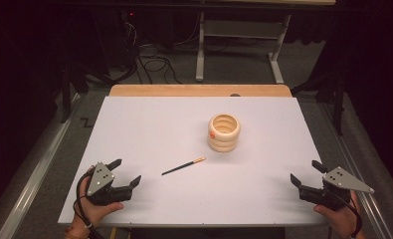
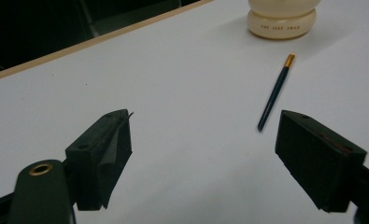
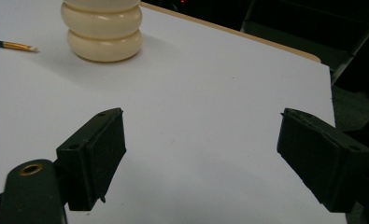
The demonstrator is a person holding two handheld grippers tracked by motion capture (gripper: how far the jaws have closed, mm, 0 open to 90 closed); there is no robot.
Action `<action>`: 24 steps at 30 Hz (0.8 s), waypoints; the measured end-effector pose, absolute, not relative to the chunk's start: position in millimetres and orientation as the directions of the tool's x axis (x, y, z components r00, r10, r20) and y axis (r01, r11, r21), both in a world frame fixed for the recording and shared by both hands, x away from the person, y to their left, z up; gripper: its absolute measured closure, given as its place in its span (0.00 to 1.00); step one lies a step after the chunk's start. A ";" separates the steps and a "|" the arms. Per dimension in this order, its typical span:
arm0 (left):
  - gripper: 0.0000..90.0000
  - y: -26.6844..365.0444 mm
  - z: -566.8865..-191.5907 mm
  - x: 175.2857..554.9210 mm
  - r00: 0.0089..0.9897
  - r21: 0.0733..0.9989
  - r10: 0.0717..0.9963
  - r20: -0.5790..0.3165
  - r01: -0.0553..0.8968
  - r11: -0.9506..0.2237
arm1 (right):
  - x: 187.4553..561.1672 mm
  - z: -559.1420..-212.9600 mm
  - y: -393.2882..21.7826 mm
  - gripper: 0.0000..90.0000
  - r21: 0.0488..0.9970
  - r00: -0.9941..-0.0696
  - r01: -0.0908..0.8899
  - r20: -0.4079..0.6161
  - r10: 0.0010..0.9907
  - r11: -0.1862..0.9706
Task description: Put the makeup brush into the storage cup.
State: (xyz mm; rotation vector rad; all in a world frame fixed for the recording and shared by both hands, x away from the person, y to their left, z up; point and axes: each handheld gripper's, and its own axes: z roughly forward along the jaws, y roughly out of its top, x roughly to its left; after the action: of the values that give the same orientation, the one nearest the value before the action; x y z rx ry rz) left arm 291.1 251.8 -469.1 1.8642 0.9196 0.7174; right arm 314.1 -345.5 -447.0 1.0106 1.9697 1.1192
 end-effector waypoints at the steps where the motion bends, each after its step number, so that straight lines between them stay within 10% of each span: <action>1: 0.21 251.6 -469.6 291.4 0.561 0.901 0.823 0.090 0.306 -0.307 | 314.4 -448.0 -345.1 0.18 0.889 -0.494 0.305 -0.158 0.855 0.341; 24: 0.24 245.0 -464.2 308.9 0.615 0.856 0.785 0.081 0.361 -0.371 | 314.4 -451.8 -342.3 0.18 0.874 -0.507 0.327 -0.159 0.847 0.360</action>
State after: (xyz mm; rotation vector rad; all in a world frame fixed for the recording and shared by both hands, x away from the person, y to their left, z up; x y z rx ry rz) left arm 308.9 245.0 -464.2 1.9731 0.9051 0.6181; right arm 314.4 -342.3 -451.8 1.0149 2.0104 1.0934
